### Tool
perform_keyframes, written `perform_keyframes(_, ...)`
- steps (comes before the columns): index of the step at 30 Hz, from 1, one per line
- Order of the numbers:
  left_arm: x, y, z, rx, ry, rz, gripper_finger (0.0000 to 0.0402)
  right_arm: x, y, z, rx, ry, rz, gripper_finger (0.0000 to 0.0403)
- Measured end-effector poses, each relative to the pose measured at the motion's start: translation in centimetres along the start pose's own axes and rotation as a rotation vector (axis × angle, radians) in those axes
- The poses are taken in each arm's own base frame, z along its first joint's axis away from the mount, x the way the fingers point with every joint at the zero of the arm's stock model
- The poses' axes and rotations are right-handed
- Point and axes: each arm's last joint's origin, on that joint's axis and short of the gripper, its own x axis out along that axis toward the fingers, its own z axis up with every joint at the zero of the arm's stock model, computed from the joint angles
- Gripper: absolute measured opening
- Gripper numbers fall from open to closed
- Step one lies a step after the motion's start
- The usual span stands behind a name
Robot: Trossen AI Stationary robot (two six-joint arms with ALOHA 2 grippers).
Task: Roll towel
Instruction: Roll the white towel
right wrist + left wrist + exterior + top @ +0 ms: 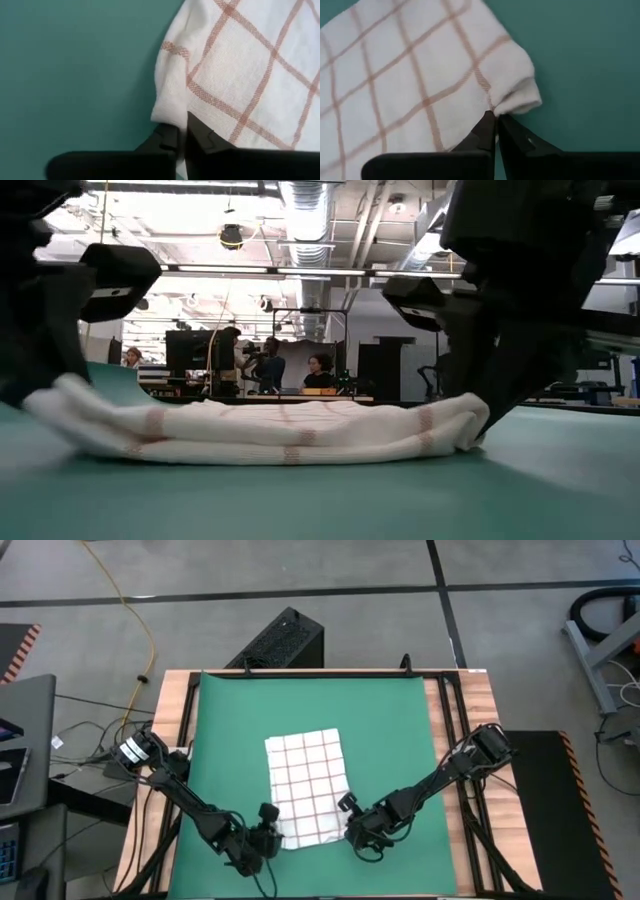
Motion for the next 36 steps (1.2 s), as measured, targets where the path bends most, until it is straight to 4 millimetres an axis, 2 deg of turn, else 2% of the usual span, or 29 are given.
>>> perform_keyframes(2,0.0,0.0,0.2,-0.110,-0.010,0.019,0.0001,0.0,0.1,0.0,0.021,-0.002,0.004,0.0014)
perform_keyframes(7,-0.1,0.0,0.3,-0.388,-0.015,0.019,0.0000,0.0,-0.1,0.1,0.131,-0.024,0.075,0.0015)
perform_keyframes(14,-0.1,0.0,0.2,-0.631,0.000,-0.001,0.0000,0.2,-1.0,-0.1,0.348,-0.050,0.247,0.0012)
perform_keyframes(24,-0.1,-0.2,0.3,-0.825,0.027,-0.047,0.0000,0.4,-2.4,-0.8,0.554,-0.041,0.457,0.0011)
perform_keyframes(27,-0.1,-0.1,0.3,-0.877,0.035,-0.062,0.0000,0.1,-2.6,-0.8,0.590,-0.041,0.459,0.0011)
perform_keyframes(32,-0.1,-0.1,0.8,-0.915,-0.024,-0.059,0.0000,-1.6,-3.3,-0.3,0.593,-0.090,0.407,0.0011)
perform_keyframes(36,-0.3,0.4,1.2,-0.929,-0.059,-0.046,0.0000,-1.9,-3.6,-0.3,0.614,-0.096,0.403,0.0011)
